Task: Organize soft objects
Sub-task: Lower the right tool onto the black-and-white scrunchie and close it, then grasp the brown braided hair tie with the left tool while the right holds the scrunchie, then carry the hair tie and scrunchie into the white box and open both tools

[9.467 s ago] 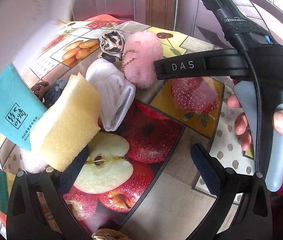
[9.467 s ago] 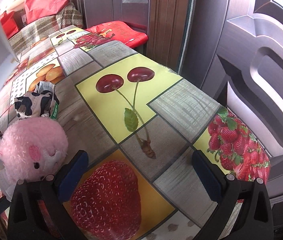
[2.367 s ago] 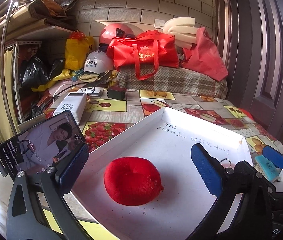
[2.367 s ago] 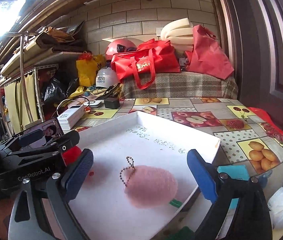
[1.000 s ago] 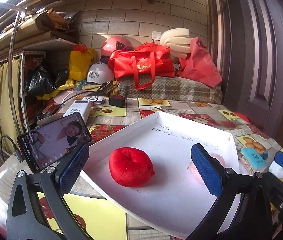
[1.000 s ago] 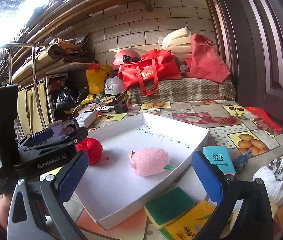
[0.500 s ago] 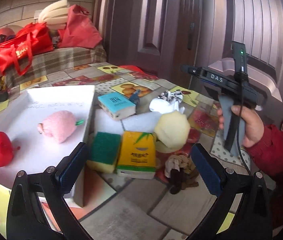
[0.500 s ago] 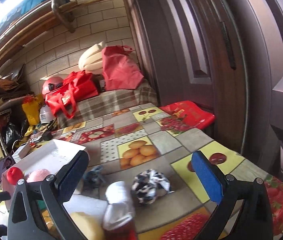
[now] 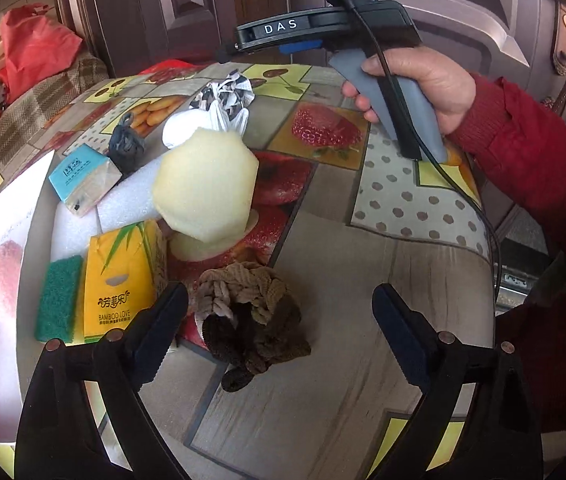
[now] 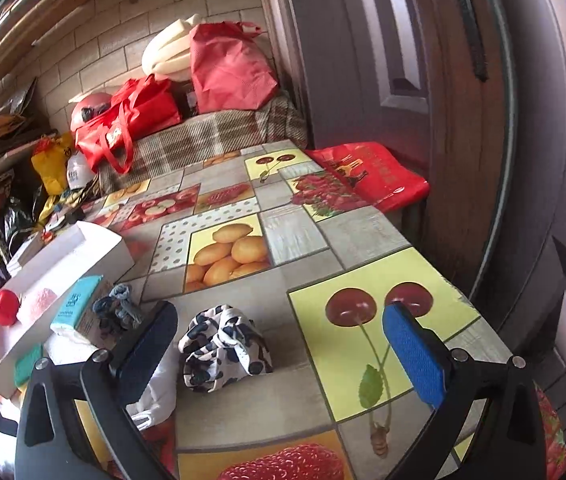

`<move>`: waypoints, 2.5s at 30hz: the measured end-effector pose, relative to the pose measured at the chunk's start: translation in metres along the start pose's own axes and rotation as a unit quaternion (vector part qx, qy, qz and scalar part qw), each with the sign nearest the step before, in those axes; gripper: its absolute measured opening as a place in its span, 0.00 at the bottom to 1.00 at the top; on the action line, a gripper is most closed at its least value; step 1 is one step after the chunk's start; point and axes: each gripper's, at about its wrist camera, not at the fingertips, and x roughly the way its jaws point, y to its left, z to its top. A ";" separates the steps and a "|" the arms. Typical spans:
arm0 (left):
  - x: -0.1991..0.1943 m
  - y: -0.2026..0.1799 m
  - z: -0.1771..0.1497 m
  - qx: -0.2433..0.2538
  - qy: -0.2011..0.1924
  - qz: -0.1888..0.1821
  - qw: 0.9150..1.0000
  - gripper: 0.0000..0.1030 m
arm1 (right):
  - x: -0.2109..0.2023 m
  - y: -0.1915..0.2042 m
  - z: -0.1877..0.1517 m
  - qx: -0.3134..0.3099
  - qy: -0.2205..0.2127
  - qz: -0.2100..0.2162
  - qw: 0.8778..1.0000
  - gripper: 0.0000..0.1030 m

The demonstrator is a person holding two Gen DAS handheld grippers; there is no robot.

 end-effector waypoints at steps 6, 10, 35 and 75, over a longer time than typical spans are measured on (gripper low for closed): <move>0.005 0.015 -0.002 -0.041 0.010 -0.015 0.999 0.66 | 0.037 0.021 0.002 -0.051 0.073 -0.005 0.996 0.70; 0.004 0.011 -0.002 -0.036 0.008 -0.015 0.999 0.54 | 0.047 0.014 -0.001 -0.040 0.107 0.018 0.993 0.45; -0.101 0.054 -0.040 -0.147 -0.264 0.135 0.944 0.36 | -0.074 0.023 -0.010 0.025 -0.187 0.030 0.982 0.31; -0.129 0.172 -0.112 -0.301 -0.250 0.357 0.848 0.36 | -0.067 0.183 -0.042 -0.128 -0.131 0.183 0.966 0.31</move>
